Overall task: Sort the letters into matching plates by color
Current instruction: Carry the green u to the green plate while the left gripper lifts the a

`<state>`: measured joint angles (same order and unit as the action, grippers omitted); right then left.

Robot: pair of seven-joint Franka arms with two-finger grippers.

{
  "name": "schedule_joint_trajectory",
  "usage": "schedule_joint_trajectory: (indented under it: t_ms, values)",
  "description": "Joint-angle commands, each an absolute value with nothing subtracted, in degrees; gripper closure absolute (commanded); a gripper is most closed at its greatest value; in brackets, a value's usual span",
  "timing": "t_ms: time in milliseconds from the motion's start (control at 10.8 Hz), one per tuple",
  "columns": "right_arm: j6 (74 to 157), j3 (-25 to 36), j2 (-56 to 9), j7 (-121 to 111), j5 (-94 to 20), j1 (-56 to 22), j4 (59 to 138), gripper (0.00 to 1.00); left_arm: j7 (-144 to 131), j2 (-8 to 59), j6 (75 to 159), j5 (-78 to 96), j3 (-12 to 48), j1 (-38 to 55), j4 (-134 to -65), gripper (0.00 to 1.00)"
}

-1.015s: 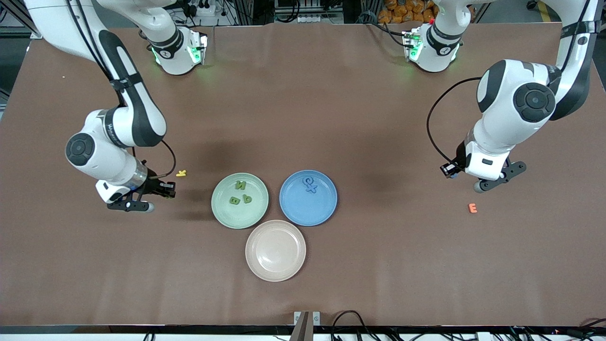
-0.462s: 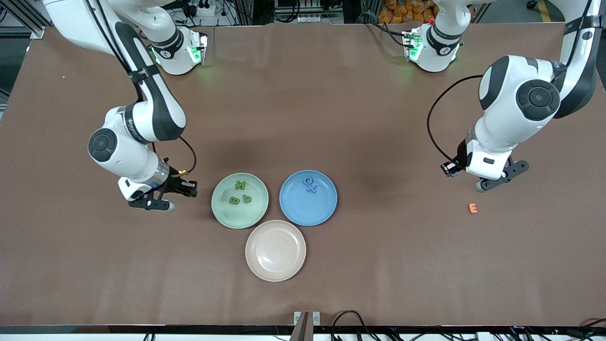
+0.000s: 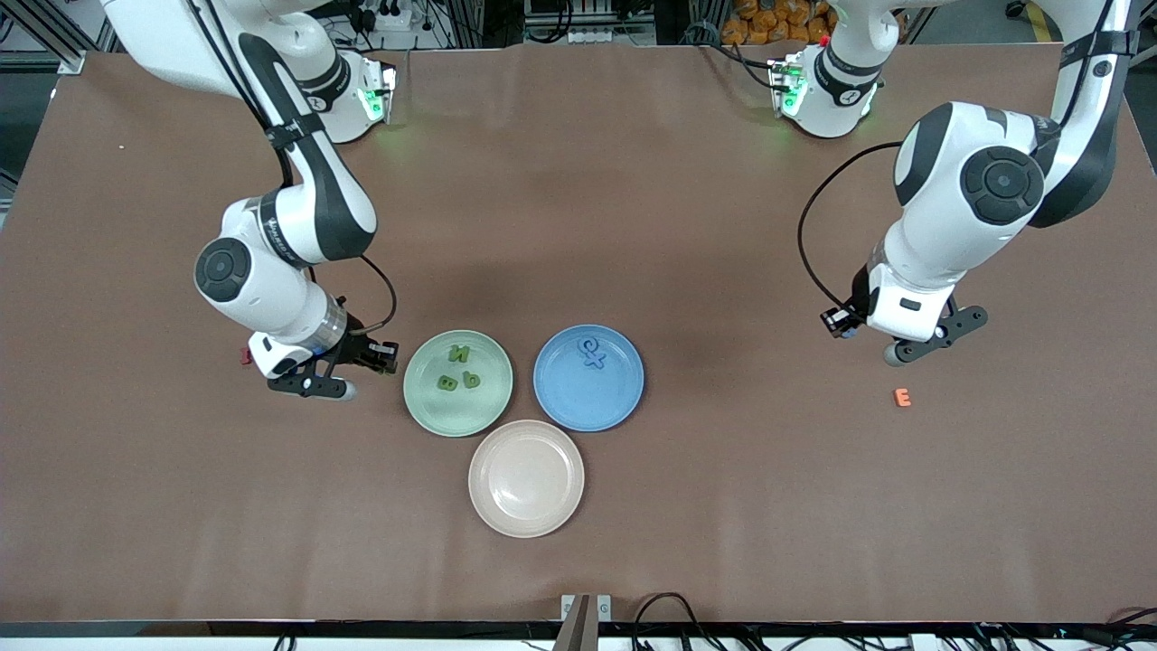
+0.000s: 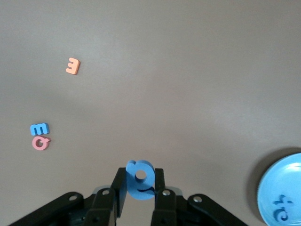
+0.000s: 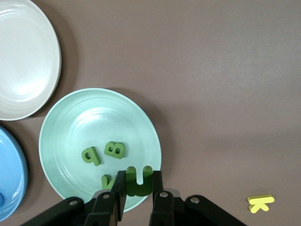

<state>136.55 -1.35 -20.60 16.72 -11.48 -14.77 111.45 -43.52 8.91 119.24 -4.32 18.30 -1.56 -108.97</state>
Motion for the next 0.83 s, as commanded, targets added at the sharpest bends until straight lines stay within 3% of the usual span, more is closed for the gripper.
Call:
schedule_joint_trajectory:
  t_ms: [0, 369, 738]
  values:
    - [135.7, -1.1, -21.0, 19.5, -12.7, -16.9, 110.1, 0.93, -44.9, 9.9, 117.9, -3.1, 18.3, -0.7, -105.2, 1.0]
    - [135.8, -1.1, -22.8, 21.9, -12.7, -19.6, 108.7, 0.93, -45.9, 9.9, 113.2, -2.4, 18.2, -0.8, -97.9, 1.0]
    - [136.0, -1.1, -23.4, 22.5, -12.7, -20.7, 108.5, 0.93, -45.5, 13.3, 113.2, -2.5, 18.2, 0.0, -97.9, 1.0]
